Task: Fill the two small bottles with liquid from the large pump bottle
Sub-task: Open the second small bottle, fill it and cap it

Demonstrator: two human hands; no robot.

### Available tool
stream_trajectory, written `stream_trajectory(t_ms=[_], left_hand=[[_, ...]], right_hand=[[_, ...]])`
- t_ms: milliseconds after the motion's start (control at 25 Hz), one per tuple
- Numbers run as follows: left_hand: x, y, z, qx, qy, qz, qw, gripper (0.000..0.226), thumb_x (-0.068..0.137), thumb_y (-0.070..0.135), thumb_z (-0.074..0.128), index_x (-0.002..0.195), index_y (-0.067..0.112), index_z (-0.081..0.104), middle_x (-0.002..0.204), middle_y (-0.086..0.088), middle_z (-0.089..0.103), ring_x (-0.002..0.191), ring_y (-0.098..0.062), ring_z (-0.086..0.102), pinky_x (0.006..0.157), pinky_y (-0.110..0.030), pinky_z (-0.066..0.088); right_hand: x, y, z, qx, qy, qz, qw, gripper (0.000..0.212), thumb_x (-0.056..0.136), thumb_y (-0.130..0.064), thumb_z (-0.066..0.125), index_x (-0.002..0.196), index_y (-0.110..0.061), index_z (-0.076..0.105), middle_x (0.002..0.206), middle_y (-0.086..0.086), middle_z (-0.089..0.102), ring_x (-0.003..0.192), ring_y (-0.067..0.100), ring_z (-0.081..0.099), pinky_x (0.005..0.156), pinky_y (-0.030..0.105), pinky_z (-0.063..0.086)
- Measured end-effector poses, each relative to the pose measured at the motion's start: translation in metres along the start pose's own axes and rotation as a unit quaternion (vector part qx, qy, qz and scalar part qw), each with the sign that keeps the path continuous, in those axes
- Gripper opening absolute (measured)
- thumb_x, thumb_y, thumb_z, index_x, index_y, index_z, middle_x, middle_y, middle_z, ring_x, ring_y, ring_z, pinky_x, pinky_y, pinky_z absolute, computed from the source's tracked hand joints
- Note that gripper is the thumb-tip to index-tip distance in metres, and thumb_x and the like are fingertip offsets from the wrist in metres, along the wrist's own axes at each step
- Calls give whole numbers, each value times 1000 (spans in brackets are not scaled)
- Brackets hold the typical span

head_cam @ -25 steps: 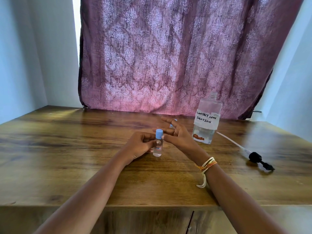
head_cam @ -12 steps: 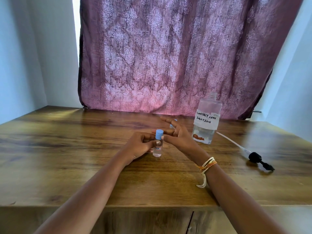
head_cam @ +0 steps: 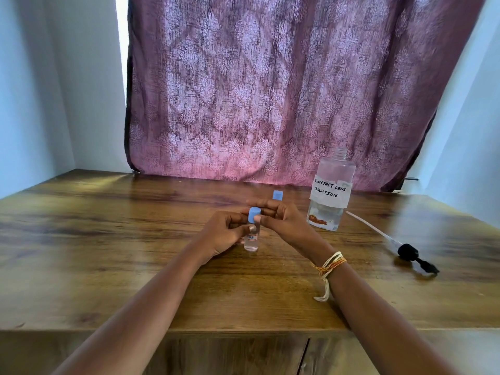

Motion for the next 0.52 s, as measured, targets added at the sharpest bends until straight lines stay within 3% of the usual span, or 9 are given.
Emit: stream_trajectory(t_ms=[160, 400, 520], left_hand=[[0, 1, 1, 5, -1, 2, 1000, 18, 87, 15, 67, 103, 12, 74, 92, -4, 76, 77, -6, 69, 65, -16, 55], [0, -2, 2, -7, -1, 16, 1000, 18, 87, 12, 66, 93, 27, 74, 77, 9, 74, 70, -1, 68, 65, -19, 55], [0, -1, 2, 13, 2, 27, 1000, 20, 88, 10, 65, 106, 16, 72, 85, 1, 74, 68, 1, 68, 59, -13, 51]], right_hand=[[1, -1, -1, -43, 46, -16, 998, 33, 85, 5, 66, 117, -2, 66, 111, 14, 71, 90, -3, 68, 82, 15, 54], [2, 0, -1, -37, 99, -27, 994, 29, 75, 8, 75, 103, 2, 72, 99, 15, 73, 77, -4, 69, 70, 11, 52], [1, 1, 1, -32, 112, -27, 993, 29, 74, 6, 77, 102, 2, 72, 95, 13, 74, 77, -5, 69, 69, 10, 52]])
Point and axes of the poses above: each hand's wrist, its own x-axis towards the middle knuckle, its own z-axis out of the palm, y = z × x, the point moved 1 cm from there along x, towards the middle knuckle
